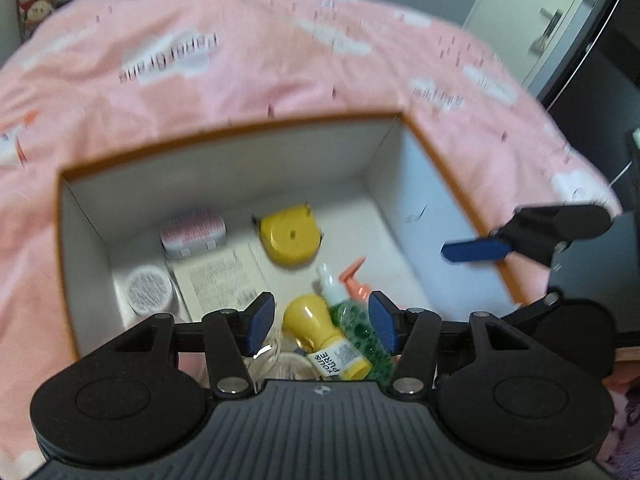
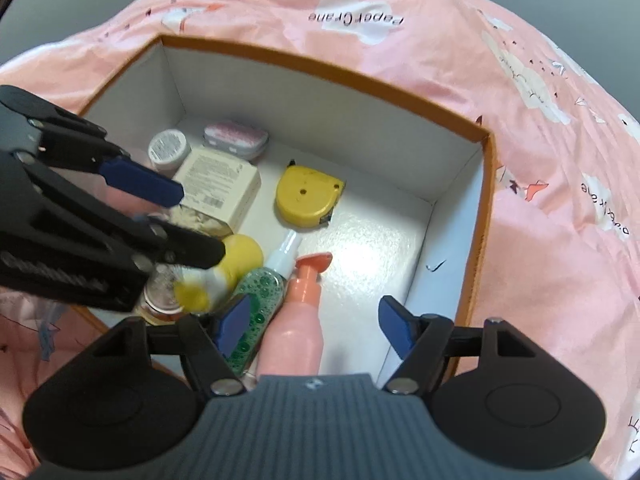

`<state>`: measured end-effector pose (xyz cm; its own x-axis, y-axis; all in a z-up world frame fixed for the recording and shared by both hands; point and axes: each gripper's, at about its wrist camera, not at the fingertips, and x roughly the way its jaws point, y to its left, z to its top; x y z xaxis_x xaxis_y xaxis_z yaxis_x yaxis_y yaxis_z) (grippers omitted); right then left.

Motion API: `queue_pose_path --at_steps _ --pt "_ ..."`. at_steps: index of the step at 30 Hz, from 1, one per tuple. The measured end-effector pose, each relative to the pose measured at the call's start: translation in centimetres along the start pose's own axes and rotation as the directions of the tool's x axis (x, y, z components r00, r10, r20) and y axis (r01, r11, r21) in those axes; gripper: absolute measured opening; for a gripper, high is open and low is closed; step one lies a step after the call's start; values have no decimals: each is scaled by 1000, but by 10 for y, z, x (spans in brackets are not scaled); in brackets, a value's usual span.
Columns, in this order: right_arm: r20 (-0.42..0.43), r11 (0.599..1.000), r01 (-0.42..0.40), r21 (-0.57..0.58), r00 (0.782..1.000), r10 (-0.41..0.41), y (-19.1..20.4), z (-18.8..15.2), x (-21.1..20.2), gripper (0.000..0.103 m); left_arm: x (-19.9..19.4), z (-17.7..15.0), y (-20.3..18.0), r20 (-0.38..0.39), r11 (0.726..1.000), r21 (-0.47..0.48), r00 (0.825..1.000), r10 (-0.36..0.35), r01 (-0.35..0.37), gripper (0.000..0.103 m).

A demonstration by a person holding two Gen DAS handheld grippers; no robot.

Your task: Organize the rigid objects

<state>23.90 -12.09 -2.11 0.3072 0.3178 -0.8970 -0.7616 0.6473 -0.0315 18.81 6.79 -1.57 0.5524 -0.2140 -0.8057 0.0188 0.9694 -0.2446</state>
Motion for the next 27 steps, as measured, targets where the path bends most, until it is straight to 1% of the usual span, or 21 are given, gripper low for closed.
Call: queue_pose_path --at_steps 3,5,8,10,12,13,15,16,17,18,19,20,21,22,23,24,25,26,27 --pt "31 1000 -6 17 999 5 2 0 -15 73 -24 0 -4 78 1000 20 997 2 -3 67" --pt "51 1000 0 23 999 -1 5 -2 -25 73 -40 -2 -7 135 1000 26 991 12 -16 67" --pt "90 999 10 52 996 -15 10 -5 -43 73 -62 -9 -14 222 998 39 974 38 -48 67" --pt "118 997 17 81 993 -27 13 -7 -57 74 -75 -15 -19 276 995 46 959 68 -84 67" --pt "159 992 25 124 986 -44 18 -12 -72 82 -89 -23 -23 333 990 45 937 108 -130 68" --pt "178 989 30 145 982 -56 19 -14 -79 83 -95 -28 -25 365 987 43 922 129 -155 68" --pt "225 982 47 185 970 -89 26 -21 -94 84 -103 -36 -29 412 976 35 893 181 -214 72" --pt "254 977 52 207 961 -105 30 -25 -102 85 -107 -40 -30 430 970 30 879 205 -240 73" --pt "291 971 56 232 949 -124 34 -30 -109 89 -111 -45 -31 448 963 24 864 230 -269 73" --pt "323 967 55 249 936 -136 38 -35 -115 90 -113 -51 -33 465 953 19 847 258 -301 74" --pt "347 963 54 264 926 -147 40 -39 -119 90 -115 -56 -34 477 946 18 834 276 -323 74" --pt "369 956 57 287 915 -166 44 -43 -123 90 -117 -62 -35 486 941 15 825 288 -338 79" --pt "386 949 64 309 903 -186 47 -47 -125 91 -117 -66 -34 489 939 12 821 295 -344 86" --pt "398 943 72 326 894 -206 51 -50 -127 91 -117 -71 -34 487 937 3 819 304 -350 88" --pt "408 935 84 346 884 -230 54 -55 -128 91 -116 -76 -33 478 936 -12 820 315 -353 90" --pt "414 925 96 367 874 -255 58 -60 -128 92 -116 -81 -31 466 936 -28 824 323 -351 90" --pt "416 919 104 381 869 -270 61 -64 -127 92 -114 -85 -30 459 939 -41 828 321 -341 90" --pt "413 914 109 391 866 -280 64 -69 -126 93 -114 -91 -27 447 944 -56 837 315 -325 90" --pt "406 912 110 396 870 -281 66 -72 -123 94 -111 -95 -25 428 948 -75 849 310 -308 90"
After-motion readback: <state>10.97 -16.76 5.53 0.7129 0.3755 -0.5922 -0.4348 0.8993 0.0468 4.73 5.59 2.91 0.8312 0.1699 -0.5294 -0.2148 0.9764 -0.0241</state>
